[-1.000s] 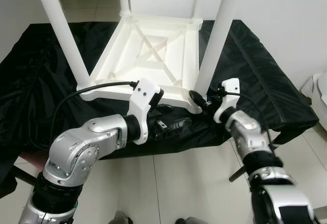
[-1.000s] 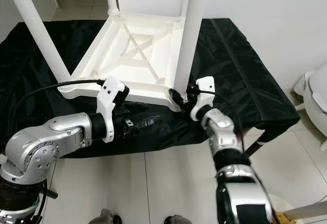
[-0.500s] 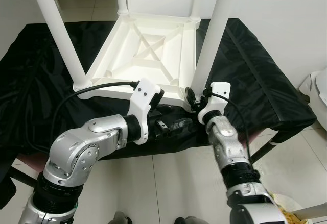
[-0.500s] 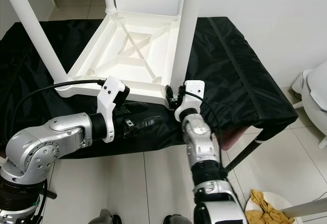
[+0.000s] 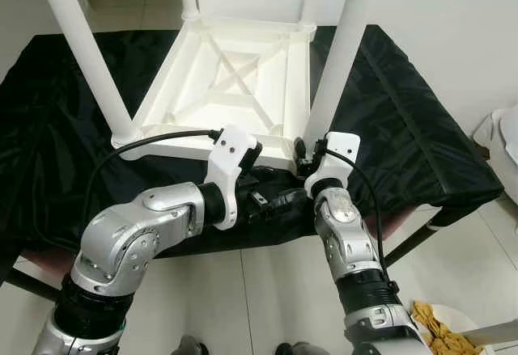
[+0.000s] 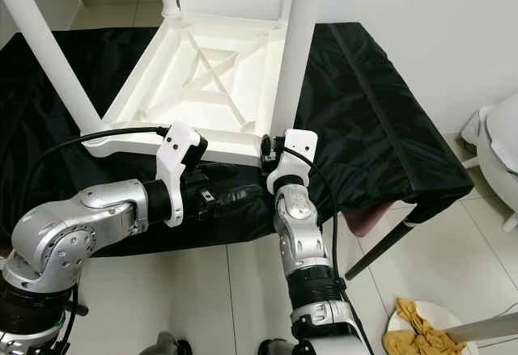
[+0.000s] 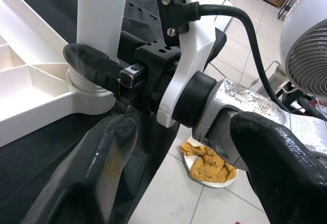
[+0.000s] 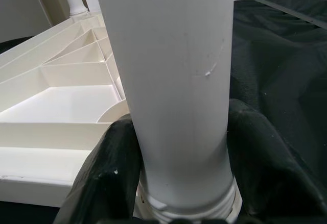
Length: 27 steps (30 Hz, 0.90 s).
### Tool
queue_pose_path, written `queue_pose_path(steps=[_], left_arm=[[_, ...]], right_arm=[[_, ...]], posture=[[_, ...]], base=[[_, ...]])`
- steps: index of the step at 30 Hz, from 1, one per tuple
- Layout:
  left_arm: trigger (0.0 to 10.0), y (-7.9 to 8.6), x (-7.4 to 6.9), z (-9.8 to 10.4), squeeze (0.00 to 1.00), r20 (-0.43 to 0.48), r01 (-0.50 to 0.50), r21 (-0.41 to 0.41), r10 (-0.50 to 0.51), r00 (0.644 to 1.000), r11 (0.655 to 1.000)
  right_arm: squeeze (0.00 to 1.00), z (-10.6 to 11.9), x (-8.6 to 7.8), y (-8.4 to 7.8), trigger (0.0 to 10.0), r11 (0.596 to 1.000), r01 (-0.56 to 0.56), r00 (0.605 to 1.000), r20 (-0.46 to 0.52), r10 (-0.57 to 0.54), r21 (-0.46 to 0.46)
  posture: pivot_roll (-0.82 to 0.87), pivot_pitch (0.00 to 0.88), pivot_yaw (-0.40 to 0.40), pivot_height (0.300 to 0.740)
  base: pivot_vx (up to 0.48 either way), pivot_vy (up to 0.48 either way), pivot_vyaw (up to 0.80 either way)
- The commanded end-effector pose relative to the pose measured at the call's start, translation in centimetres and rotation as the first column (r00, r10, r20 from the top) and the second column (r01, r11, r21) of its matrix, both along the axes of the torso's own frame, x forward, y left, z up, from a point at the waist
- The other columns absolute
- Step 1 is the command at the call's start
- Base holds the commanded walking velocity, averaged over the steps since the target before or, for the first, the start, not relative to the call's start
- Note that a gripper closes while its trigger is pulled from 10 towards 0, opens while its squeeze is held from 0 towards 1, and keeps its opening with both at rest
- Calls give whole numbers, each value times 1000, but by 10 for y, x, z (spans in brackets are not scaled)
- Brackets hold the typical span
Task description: Building children table
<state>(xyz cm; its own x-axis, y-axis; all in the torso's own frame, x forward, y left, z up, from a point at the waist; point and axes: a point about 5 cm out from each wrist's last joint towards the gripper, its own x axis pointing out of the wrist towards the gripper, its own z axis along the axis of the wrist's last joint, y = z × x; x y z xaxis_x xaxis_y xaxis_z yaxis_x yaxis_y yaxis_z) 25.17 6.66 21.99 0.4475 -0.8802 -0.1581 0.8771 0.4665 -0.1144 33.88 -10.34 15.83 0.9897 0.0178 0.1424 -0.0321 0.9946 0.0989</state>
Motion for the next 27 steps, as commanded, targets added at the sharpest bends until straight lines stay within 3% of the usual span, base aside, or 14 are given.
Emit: queue_pose_path(steps=[1, 2, 3, 4, 5, 9, 10, 15, 16, 20, 24, 25, 27], left_arm=[[10000, -2, -4, -3, 0, -17, 31, 0, -31, 999, 1000], [10000, -2, -4, -3, 0, -17, 31, 0, -31, 999, 1000], [10000, -2, -4, -3, 0, -18, 31, 0, -31, 999, 1000], [10000, -2, -4, -3, 0, -18, 31, 0, -31, 999, 1000], [10000, -3, -4, -4, 0, -19, 32, -1, -32, 999, 999], [10000, -3, -4, -4, 0, -18, 32, 0, -32, 999, 999], [10000, -3, -4, -4, 0, -18, 31, 0, -31, 999, 1000], [10000, -3, -4, -3, 0, -17, 34, 0, -34, 999, 999], [10000, -3, -4, -3, 0, -17, 35, 1, -35, 999, 999], [10000, -2, -4, -3, 0, -17, 38, 2, -38, 999, 999], [10000, -2, -4, -2, 0, -17, 40, 2, -40, 999, 999], [10000, -2, -4, -2, 0, -16, 42, 4, -42, 999, 999], [10000, -2, -4, -2, 0, -15, 42, 4, -42, 999, 999]], right_arm=[[0, -16, -2, -4, 9020, 1000, 16, 996, -83, -16, 7], [0, -16, -2, -4, 9020, 1000, 16, 996, -83, -16, 7], [0, -15, -1, -9, 10000, 999, 32, 996, -81, -31, 2], [0, -15, -1, -9, 10000, 999, 32, 996, -81, -31, 2], [1000, -12, 1, -18, 10000, 1000, 19, 998, -61, -18, 12], [1000, -6, 2, -24, 10000, 1000, -21, 999, -35, 21, 8], [1000, -3, 3, -25, 10000, 996, -88, 996, -25, 88, -2], [1000, 2, 6, -27, 10000, 983, -182, 983, -18, 182, -28], [0, 4, 7, -29, 10000, 974, -221, 975, -12, 220, -42], [0, 10, 11, -33, 10000, 933, -346, 938, -2, 347, -103], [0, 10, 13, -34, 10000, 915, -386, 922, -9, 388, -119], [0, 11, 19, -40, 10000, 882, -441, 896, -26, 443, -167], [0, 12, 22, -42, 10000, 872, -454, 889, -32, 456, -181]], posture=[[-47, 93, 9, 740], [-47, 93, 9, 740], [-47, 90, 9, 740], [-47, 90, 9, 740], [-46, 86, 5, 740], [-47, 84, 5, 740], [-48, 84, 5, 740], [-49, 82, 8, 740], [-49, 82, 8, 740], [-47, 82, 18, 740], [-45, 84, 22, 740], [-45, 84, 24, 740], [-45, 84, 24, 740]], base=[[0, 0, 0], [0, 0, 0], [0, 0, 0], [0, 0, 0], [0, 0, 0], [0, 0, 0], [0, 0, 0], [0, 0, 0], [0, 0, 0], [0, 0, 0], [0, 0, 0], [0, 0, 0], [0, 0, 0]])
